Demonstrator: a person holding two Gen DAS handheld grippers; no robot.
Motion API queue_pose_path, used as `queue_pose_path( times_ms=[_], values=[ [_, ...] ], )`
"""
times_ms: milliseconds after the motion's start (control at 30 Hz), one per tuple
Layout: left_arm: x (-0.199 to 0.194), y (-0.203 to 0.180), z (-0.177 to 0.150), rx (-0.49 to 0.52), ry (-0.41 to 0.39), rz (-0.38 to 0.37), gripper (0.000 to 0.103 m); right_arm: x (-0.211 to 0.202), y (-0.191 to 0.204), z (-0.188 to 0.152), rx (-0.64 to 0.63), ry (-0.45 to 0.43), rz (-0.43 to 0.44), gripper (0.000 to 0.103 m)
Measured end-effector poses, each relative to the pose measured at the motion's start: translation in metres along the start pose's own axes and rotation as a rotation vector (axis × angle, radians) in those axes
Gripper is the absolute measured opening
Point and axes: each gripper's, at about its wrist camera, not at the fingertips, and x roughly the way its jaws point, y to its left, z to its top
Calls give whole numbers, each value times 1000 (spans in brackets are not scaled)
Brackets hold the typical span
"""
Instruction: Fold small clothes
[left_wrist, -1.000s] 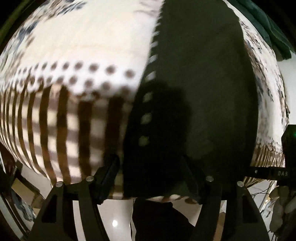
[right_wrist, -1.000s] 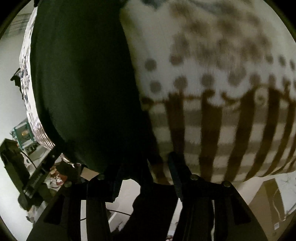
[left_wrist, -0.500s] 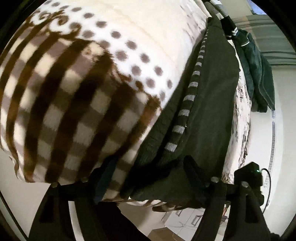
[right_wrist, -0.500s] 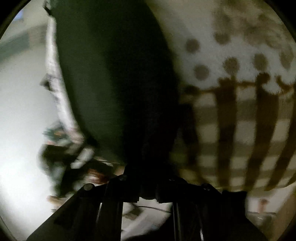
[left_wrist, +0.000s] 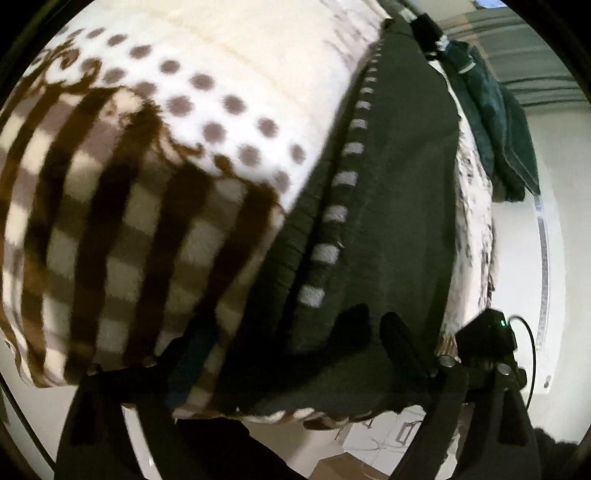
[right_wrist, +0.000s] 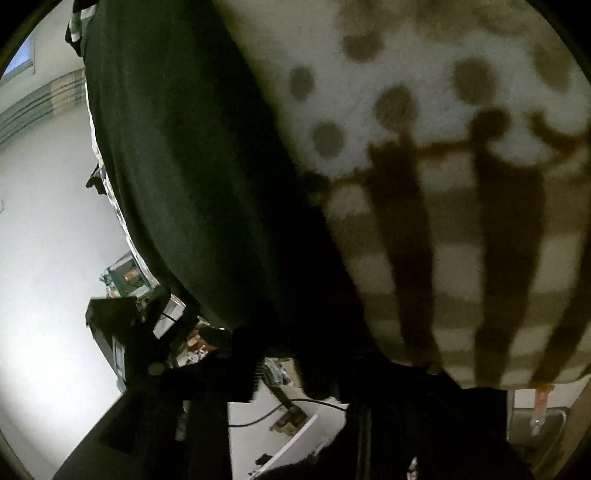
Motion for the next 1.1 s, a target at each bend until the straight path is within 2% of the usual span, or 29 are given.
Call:
queue_pose_path(
  times_ms=[33,67,100,200,367,533,700,767,833,900,933,1000,1033,1100],
  values=[
    [-1,0,-2,15,9,21,51,2,1,-1,0,1,-3,37],
    [-2,1,-5,21,23,30,19,4,5,-1,-3,-3,-11,37],
    [-2,5,-6,6,38,16,14,3,7,-3,-11,-12,-18,36],
    [-6,8,-4,-6,57,-9,11,-8,13,-8,-49,-50,-38,13],
    [-28,-14,2,50,75,-47,9,-25,34,-22,-97,-82,-37,12],
    [-72,-38,24,41,20,-122,9,-69,65,-21,-127,-119,23,11],
    [-95,-67,83,41,-80,-160,8,-118,108,4,-125,-222,81,11],
    [-94,-74,117,30,-125,-200,7,-140,129,26,-129,-274,101,11],
    [-83,-83,149,37,-129,-223,7,-150,147,45,-137,-310,81,11],
    [-69,-87,174,16,-102,-210,11,-155,157,73,-130,-321,42,11],
    [-64,-83,181,-1,-86,-190,17,-148,160,85,-116,-321,24,11],
    [-57,-69,191,-38,-72,-180,74,-142,159,104,-101,-294,6,11],
    [-58,-61,192,-50,-76,-181,79,-145,159,110,-94,-288,4,11],
    [-56,-42,192,-79,-77,-199,79,-138,148,120,-72,-274,-4,11]
  ],
)
